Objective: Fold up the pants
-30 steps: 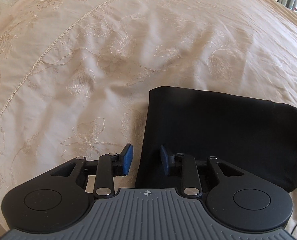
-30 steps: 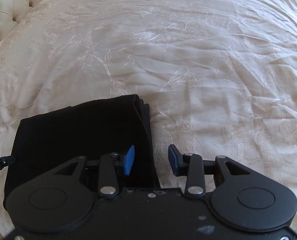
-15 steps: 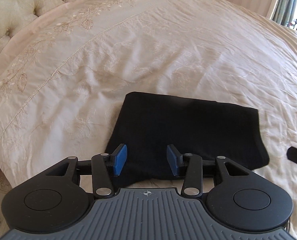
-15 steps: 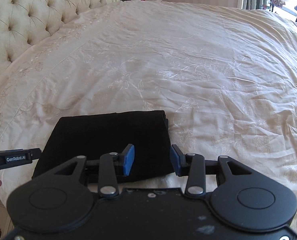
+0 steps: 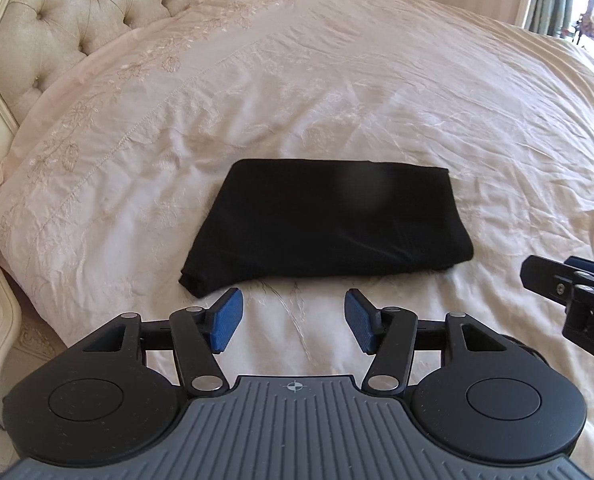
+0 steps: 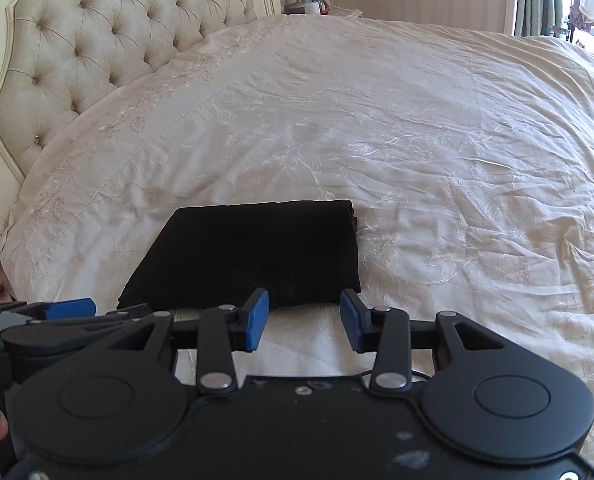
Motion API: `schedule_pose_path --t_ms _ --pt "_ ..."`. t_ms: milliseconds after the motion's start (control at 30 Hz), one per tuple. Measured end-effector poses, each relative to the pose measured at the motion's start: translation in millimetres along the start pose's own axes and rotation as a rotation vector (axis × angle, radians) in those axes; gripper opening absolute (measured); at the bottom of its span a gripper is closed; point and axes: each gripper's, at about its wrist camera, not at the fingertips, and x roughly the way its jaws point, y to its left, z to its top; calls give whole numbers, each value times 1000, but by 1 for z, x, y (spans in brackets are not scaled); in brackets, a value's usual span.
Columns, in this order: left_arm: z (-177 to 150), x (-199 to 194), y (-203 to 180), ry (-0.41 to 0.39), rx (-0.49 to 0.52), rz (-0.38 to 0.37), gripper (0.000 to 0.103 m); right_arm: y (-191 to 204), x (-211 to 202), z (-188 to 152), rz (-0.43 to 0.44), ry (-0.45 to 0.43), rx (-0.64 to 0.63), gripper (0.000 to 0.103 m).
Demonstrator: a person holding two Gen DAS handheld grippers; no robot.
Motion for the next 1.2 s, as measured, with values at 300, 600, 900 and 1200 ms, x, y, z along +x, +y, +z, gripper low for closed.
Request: schedule_pose_path --t_ms 300,600,900,1200 --pt "-18 -24 -1 1 -15 5 55 0 -28 -12 11 -38 9 43" --pt "-26 -36 -1 -19 -11 34 55 5 -41 -22 20 -49 1 43" --pt "-33 -44 -1 -23 -18 49 55 4 -47 -27 32 -44 -2 43" --pt "-35 -44 -6 -16 -9 54 55 0 -51 -33 34 -32 -8 43"
